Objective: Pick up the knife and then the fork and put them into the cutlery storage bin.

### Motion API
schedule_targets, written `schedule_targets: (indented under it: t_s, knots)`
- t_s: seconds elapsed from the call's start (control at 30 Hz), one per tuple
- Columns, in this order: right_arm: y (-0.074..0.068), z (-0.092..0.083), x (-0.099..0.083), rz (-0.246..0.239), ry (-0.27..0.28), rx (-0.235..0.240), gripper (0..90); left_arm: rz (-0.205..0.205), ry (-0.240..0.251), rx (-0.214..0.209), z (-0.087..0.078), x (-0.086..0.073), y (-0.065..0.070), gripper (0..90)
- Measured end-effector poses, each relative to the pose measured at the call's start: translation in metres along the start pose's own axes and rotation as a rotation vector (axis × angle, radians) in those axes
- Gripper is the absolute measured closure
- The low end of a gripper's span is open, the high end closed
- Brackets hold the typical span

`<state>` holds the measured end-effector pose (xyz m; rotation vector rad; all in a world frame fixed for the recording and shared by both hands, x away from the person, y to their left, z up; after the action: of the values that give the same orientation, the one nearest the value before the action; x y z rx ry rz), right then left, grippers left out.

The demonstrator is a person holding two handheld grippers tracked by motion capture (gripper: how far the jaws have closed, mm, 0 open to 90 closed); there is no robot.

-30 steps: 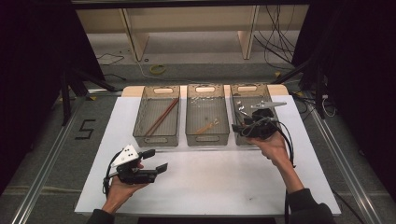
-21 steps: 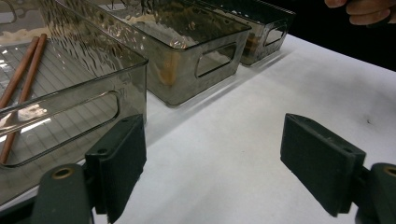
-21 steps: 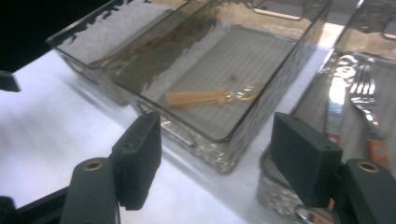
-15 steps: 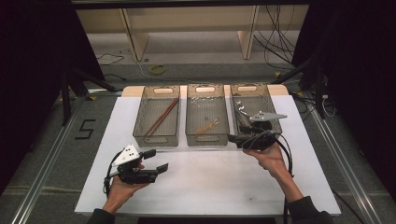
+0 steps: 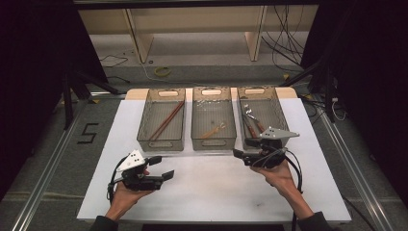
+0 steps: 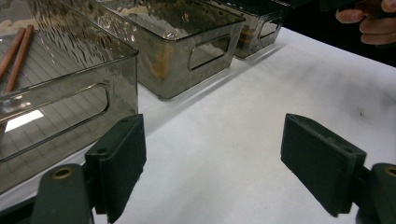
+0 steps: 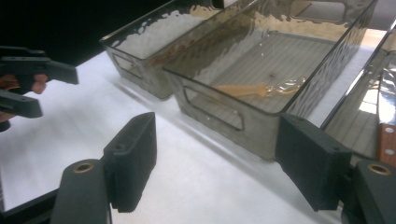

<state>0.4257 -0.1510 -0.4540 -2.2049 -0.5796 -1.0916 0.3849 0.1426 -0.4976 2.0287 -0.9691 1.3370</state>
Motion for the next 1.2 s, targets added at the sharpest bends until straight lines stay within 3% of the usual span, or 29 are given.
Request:
schedule_targets:
  t_s: [0.2,0.47,1.2]
  knots:
    - [-0.005,-0.008,-0.011,-0.009,0.045,0.023,29.8,0.004,-0.004,-0.007,0.0,0.0,0.001,21.7]
    - [-0.007,-0.02,-0.028,-0.015,0.066,0.042,26.7,0.003,-0.006,-0.016,0.0,0.0,0.002,21.6]
    - [-0.001,-0.037,-0.056,-0.013,0.079,0.0,25.6,0.001,-0.011,-0.024,0.0,-0.001,0.004,21.3]
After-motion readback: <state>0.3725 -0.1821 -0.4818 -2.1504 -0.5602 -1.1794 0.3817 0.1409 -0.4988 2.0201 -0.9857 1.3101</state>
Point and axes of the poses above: each handheld gripper's, and its own axes: z roughly forward along the jaws, x roughly out of its top, y roughly to its right, the point moved 8 cm from there along z, roughly forward along the jaws, and after that the axes turned 9 degrees about z, right-handed, at the moved point
